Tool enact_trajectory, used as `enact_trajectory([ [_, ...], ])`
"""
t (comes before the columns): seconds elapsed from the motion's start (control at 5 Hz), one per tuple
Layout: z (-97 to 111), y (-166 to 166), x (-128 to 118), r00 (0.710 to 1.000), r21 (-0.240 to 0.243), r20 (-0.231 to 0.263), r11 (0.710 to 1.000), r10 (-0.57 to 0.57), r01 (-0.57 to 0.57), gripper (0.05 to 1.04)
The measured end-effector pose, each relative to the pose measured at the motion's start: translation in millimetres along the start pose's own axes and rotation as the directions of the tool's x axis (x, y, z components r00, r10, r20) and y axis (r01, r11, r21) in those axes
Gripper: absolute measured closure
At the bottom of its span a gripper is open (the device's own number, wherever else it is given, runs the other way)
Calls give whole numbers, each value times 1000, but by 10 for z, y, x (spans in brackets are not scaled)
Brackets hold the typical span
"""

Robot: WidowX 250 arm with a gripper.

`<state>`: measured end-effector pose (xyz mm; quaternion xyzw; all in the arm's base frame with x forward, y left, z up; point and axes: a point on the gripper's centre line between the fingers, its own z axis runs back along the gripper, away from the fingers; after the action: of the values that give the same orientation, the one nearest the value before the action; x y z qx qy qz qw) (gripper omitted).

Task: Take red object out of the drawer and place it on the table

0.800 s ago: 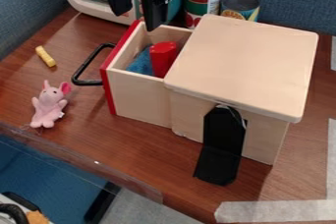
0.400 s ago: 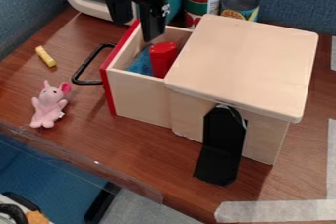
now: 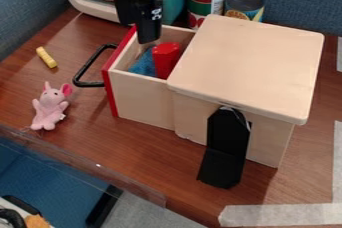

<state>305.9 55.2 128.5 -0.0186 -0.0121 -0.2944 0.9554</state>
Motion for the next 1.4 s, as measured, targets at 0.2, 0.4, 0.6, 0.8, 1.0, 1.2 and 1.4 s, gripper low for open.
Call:
enact_trajectory([
  [0.2,-120,15,22,997,29,38,997,-66,65,83],
  [0.4,-165,19,71,983,53,70,984,-171,168,83],
  [0.6,-216,-26,119,953,51,112,960,-280,276,83],
  [0.8,-128,-20,118,934,78,169,949,-316,307,83],
  [1.0,-122,-34,127,926,64,194,946,-324,317,83],
  [1.2,-105,-17,176,920,76,234,949,-315,305,83],
  [1.4,-88,19,206,923,84,269,961,-276,263,83],
])
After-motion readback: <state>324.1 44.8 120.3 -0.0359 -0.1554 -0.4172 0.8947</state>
